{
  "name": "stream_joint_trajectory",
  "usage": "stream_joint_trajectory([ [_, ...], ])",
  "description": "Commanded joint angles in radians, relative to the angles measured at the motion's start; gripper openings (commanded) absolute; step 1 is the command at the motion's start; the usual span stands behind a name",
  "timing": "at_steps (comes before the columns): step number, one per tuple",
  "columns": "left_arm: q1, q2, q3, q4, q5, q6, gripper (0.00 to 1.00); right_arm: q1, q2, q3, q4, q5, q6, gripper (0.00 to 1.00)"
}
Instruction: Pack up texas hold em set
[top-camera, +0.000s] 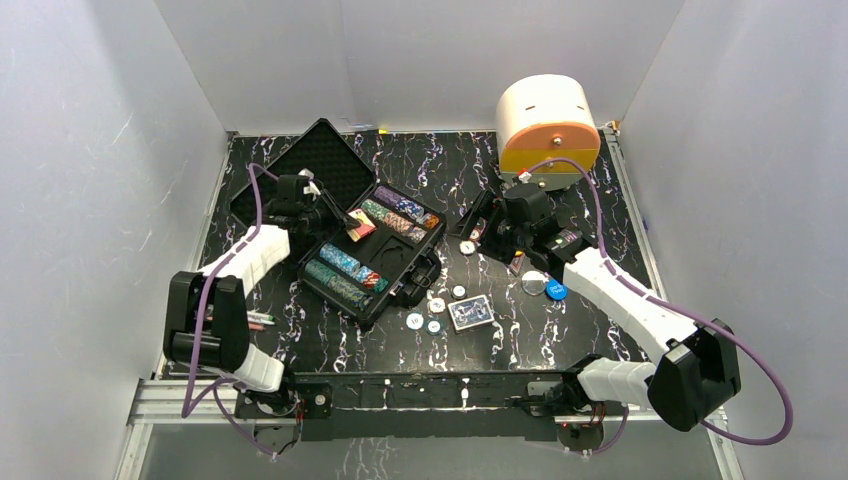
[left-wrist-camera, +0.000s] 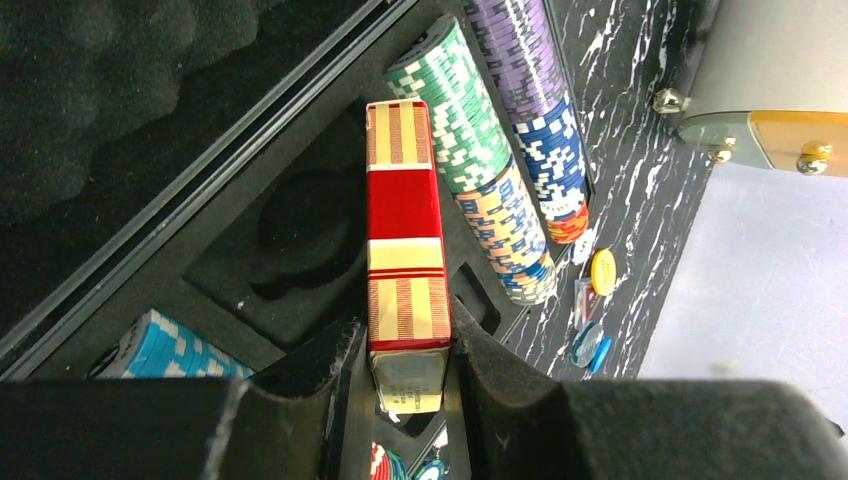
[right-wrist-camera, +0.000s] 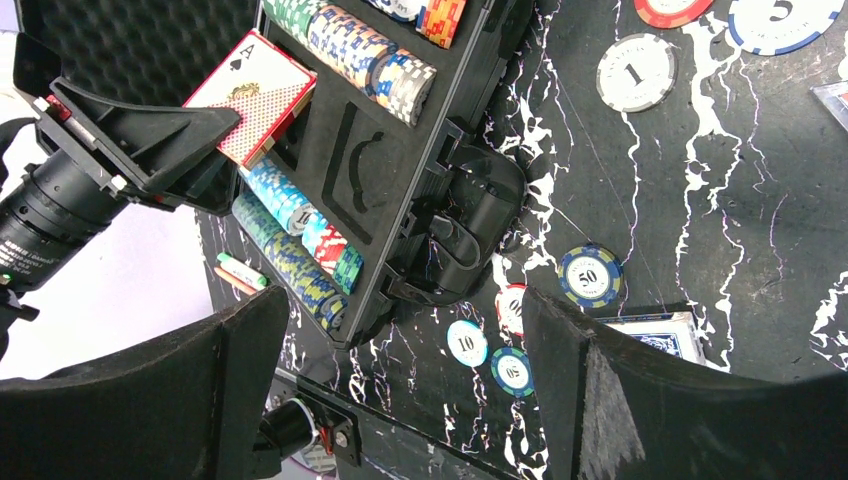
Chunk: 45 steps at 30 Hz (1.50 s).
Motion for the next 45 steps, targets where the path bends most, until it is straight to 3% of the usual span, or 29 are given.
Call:
stream_joint_trajectory([
  [1, 0.012, 0.017, 0.033, 0.064, 0.052, -0.004, 0.03, 0.0, -0.034, 0.002, 0.048, -0.003, -0.006, 0.94],
  [3, 0.013, 0.025, 0.03, 0.063, 0.065, -0.023, 0.07, 0.0, -0.032, 0.005, 0.047, -0.001, -0.006, 0.94],
  [8, 0.013, 0.01, 0.06, -0.047, 0.016, -0.042, 0.48, 0.0, -0.029, 0.011, 0.044, 0.006, -0.006, 0.94],
  [12, 0.013, -0.014, 0.142, -0.196, -0.086, 0.035, 0.67, 0.0, -0.027, 0.011, 0.047, 0.005, -0.008, 0.94],
  [14, 0.013, -0.022, 0.181, -0.267, -0.13, 0.086, 0.81, 0.001, -0.035, 0.009, 0.033, 0.018, 0.007, 0.93],
  [16, 0.013, -0.024, 0.22, -0.349, -0.18, 0.13, 0.87, 0.0, -0.062, -0.016, 0.052, 0.034, 0.021, 0.93],
  [19, 0.013, -0.034, 0.242, -0.436, -0.24, 0.166, 0.89, 0.0, -0.117, -0.06, 0.1, 0.065, 0.034, 0.93],
  [26, 0.013, -0.009, 0.218, -0.422, -0.215, 0.166, 0.71, 0.0, -0.109, -0.042, 0.078, 0.07, 0.0, 0.9],
  [35, 0.013, 0.082, 0.262, -0.339, -0.189, 0.35, 0.81, 0.001, -0.079, -0.044, 0.087, 0.028, -0.021, 0.89],
  [45, 0.013, 0.124, 0.294, -0.257, -0.136, 0.53, 0.8, 0.0, -0.065, -0.041, 0.08, 0.015, -0.032, 0.89],
])
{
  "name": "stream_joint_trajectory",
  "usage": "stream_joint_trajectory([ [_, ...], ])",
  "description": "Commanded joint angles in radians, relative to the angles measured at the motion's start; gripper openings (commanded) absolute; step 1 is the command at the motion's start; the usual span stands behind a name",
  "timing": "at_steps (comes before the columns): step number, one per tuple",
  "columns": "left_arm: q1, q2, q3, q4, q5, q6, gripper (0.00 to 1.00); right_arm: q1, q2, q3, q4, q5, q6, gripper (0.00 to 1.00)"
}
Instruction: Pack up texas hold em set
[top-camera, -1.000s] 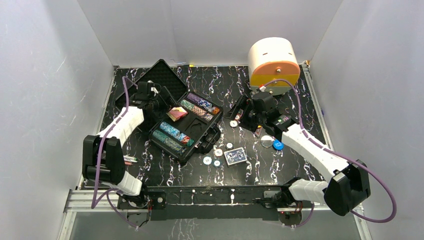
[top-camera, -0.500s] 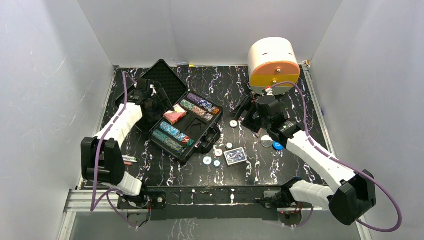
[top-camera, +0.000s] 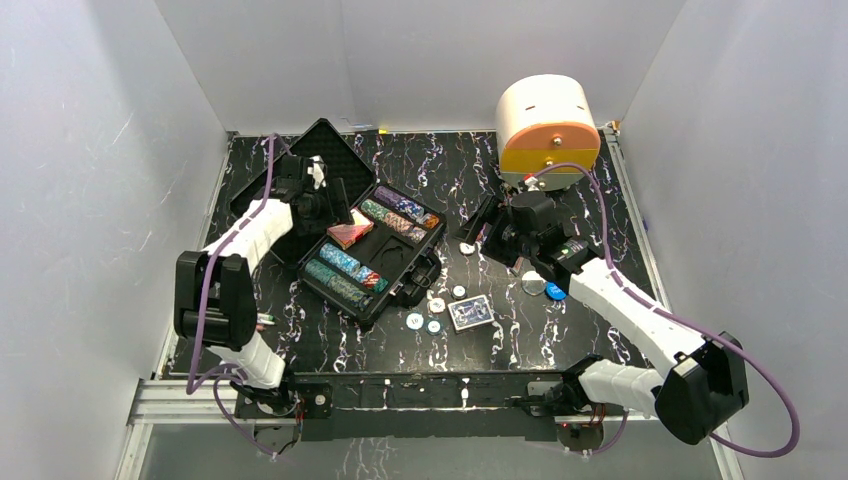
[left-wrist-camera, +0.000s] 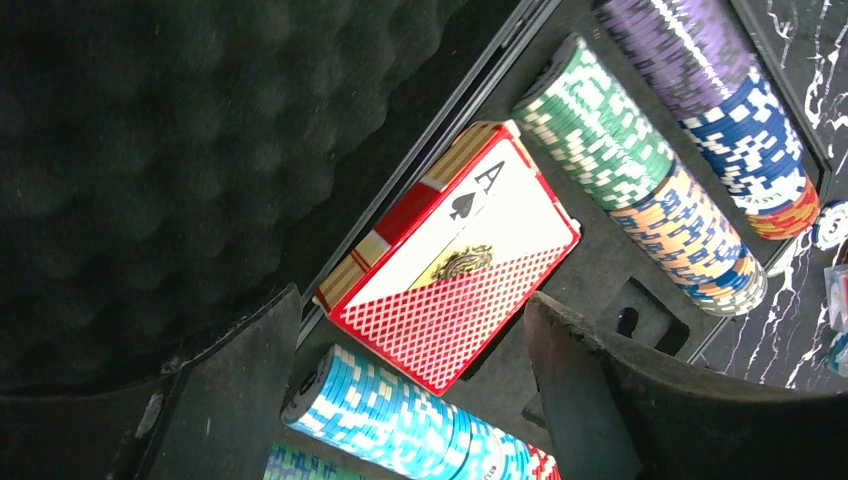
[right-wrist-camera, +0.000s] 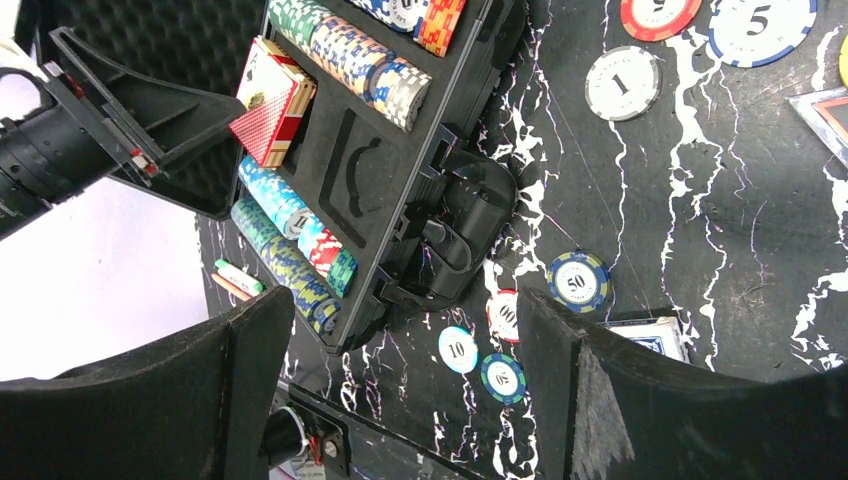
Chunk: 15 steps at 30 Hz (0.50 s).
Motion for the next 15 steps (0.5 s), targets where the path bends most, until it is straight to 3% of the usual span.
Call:
stream_joint_trajectory([
  [1, 0.002, -0.006, 0.068, 0.037, 0.04, 0.122, 0.8, 0.001, 0.006, 0.031, 0.033, -0.012, -0.022, 0.89],
  [4, 0.003, 0.015, 0.075, 0.044, 0.085, 0.148, 0.79, 0.0, 0.006, 0.03, 0.028, -0.01, -0.022, 0.89],
  [10, 0.003, 0.054, 0.059, 0.044, 0.143, 0.167, 0.59, 0.0, 0.005, 0.022, 0.028, -0.013, -0.017, 0.89],
  [15, 0.003, 0.061, 0.039, 0.044, 0.211, 0.179, 0.54, 0.001, 0.0, 0.011, 0.037, -0.013, -0.013, 0.89],
])
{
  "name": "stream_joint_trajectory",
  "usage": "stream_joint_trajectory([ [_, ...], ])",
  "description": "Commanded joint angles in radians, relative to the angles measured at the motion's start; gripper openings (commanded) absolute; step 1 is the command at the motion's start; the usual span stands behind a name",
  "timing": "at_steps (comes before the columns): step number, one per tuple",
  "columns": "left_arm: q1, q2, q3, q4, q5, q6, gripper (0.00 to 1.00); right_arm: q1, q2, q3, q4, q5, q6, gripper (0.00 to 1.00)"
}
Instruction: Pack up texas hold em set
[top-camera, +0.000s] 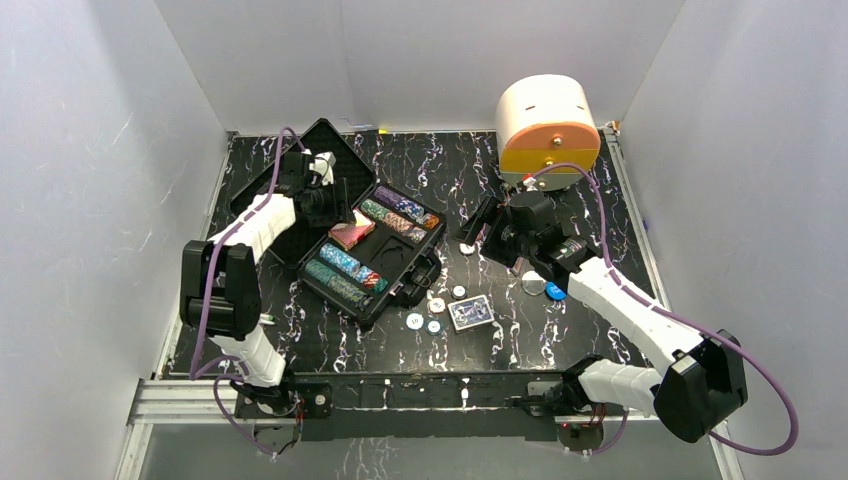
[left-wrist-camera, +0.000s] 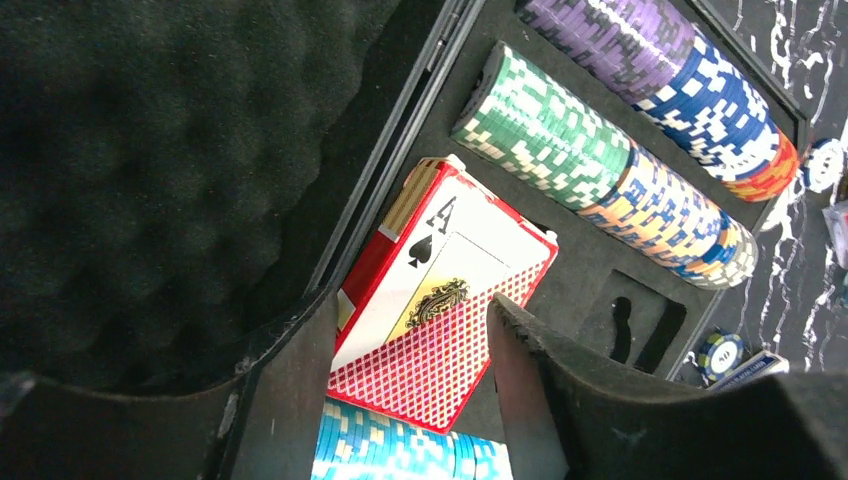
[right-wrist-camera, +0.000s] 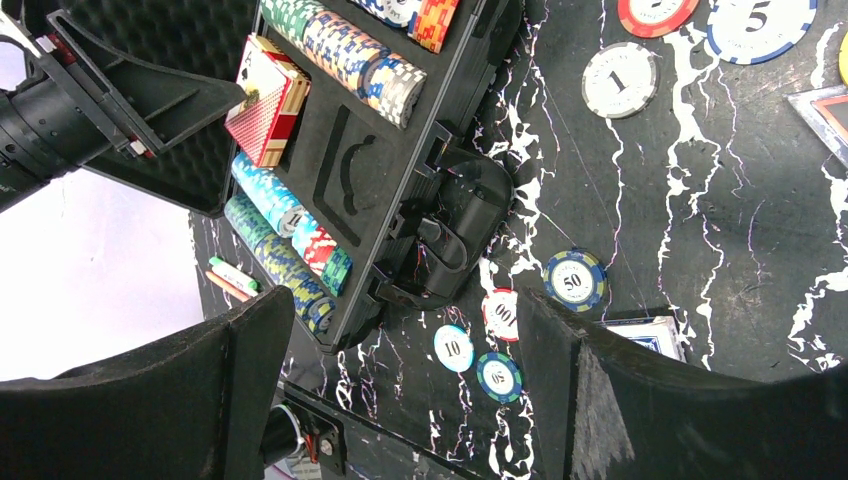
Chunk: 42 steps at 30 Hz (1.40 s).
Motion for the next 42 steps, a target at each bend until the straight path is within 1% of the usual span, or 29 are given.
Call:
stream_joint_trajectory([
  [1, 0.003, -0.007, -0.011, -0.009, 0.114, 0.024, 0.53, 0.0, -0.011, 0.012, 0.037, -0.01, -0.006, 0.89],
  [4, 0.003, -0.012, -0.018, -0.004, 0.147, 0.013, 0.45, 0.0, -0.011, 0.013, 0.034, -0.007, -0.008, 0.89],
  [7, 0.002, -0.019, -0.033, 0.009, 0.159, 0.001, 0.41, 0.0, -0.015, 0.013, 0.034, -0.003, -0.009, 0.89],
  [14, 0.002, -0.033, -0.051, 0.036, 0.183, -0.041, 0.4, 0.001, -0.015, 0.013, 0.036, -0.002, -0.011, 0.89],
  [16, 0.003, -0.038, -0.042, 0.048, 0.184, -0.054, 0.42, 0.001, -0.013, 0.015, 0.036, -0.001, -0.013, 0.89],
  [21, 0.003, -0.066, -0.023, 0.033, 0.006, -0.047, 0.45, 0.0, -0.009, 0.025, 0.021, 0.01, -0.021, 0.89],
  [22, 0.002, -0.07, -0.018, 0.023, -0.007, -0.037, 0.46, 0.001, -0.008, 0.025, 0.017, 0.013, -0.022, 0.89],
  [25, 0.003, -0.086, -0.011, -0.006, 0.005, -0.031, 0.46, 0.0, -0.008, 0.024, 0.017, 0.008, -0.035, 0.89],
  [27, 0.003, -0.104, -0.029, -0.012, 0.021, -0.049, 0.45, 0.0, 0.002, 0.026, 0.028, -0.025, -0.063, 0.9],
  [30, 0.002, -0.145, -0.061, -0.012, 0.017, -0.07, 0.38, 0.0, 0.024, 0.035, 0.033, -0.059, -0.067, 0.9],
  [32, 0.002, -0.167, -0.078, -0.014, 0.034, -0.084, 0.35, 0.001, 0.048, 0.044, 0.028, -0.079, -0.101, 0.9],
  [35, 0.001, -0.166, -0.085, -0.051, 0.09, -0.113, 0.33, 0.0, 0.076, 0.047, 0.025, -0.108, -0.107, 0.89],
  [38, 0.002, -0.16, -0.093, -0.065, 0.104, -0.155, 0.33, 0.0, 0.087, 0.045, 0.027, -0.115, -0.101, 0.88],
  [42, 0.001, -0.113, -0.105, -0.074, 0.108, -0.19, 0.32, 0.0, 0.09, 0.041, 0.032, -0.111, -0.092, 0.87],
])
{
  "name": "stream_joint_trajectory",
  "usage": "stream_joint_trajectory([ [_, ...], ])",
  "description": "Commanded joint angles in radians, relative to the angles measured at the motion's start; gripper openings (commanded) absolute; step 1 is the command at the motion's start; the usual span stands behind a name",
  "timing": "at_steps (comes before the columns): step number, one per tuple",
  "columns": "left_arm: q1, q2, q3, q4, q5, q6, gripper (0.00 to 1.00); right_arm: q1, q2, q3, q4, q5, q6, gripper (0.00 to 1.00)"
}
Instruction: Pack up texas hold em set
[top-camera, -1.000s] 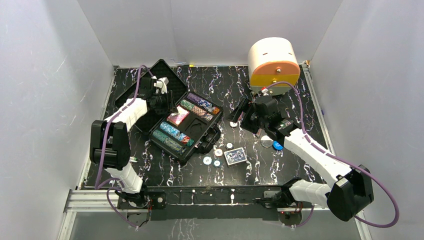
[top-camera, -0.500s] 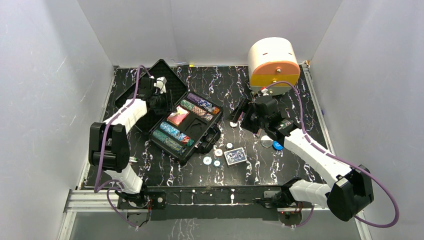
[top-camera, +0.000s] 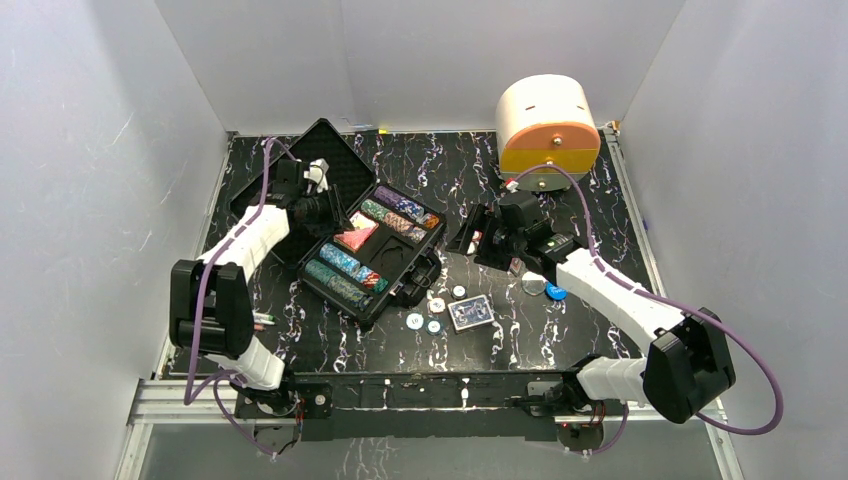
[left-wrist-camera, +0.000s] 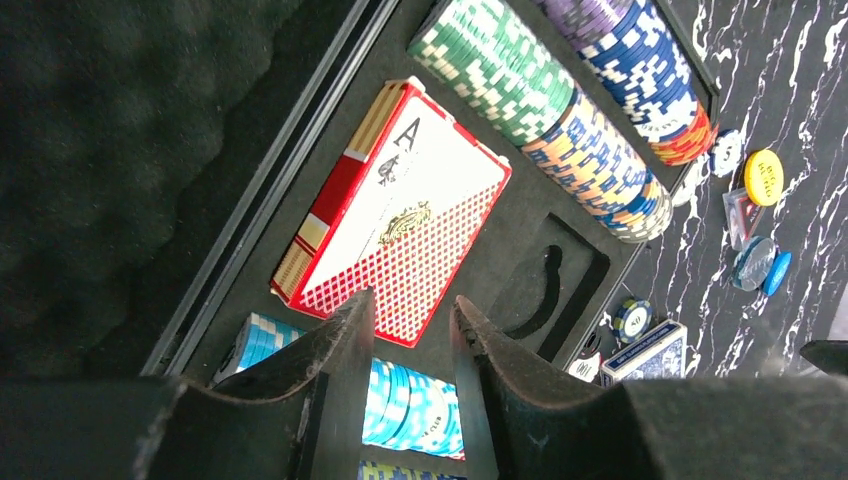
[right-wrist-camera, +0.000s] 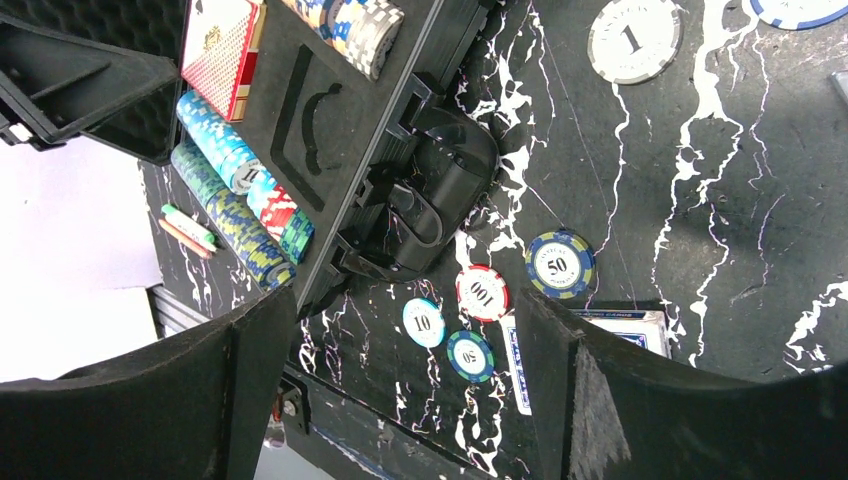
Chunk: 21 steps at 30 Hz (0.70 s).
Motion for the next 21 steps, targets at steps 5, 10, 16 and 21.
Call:
stream_joint_trajectory([
  [5, -0.006, 0.069, -0.047, -0.041, 0.018, -0.071, 0.31, 0.001, -0.011, 0.033, 0.023, 0.001, -0.005, 0.87],
  [10, -0.007, 0.097, -0.031, -0.039, 0.012, -0.071, 0.3, 0.001, -0.017, 0.029, 0.014, 0.014, 0.0, 0.87],
  [16, -0.008, 0.065, 0.049, -0.014, 0.049, -0.031, 0.4, 0.0, -0.023, 0.043, -0.012, 0.05, -0.018, 0.87],
  [21, -0.019, 0.039, 0.044, -0.009, 0.114, -0.039, 0.4, 0.0, -0.012, 0.057, -0.038, 0.053, -0.048, 0.85],
])
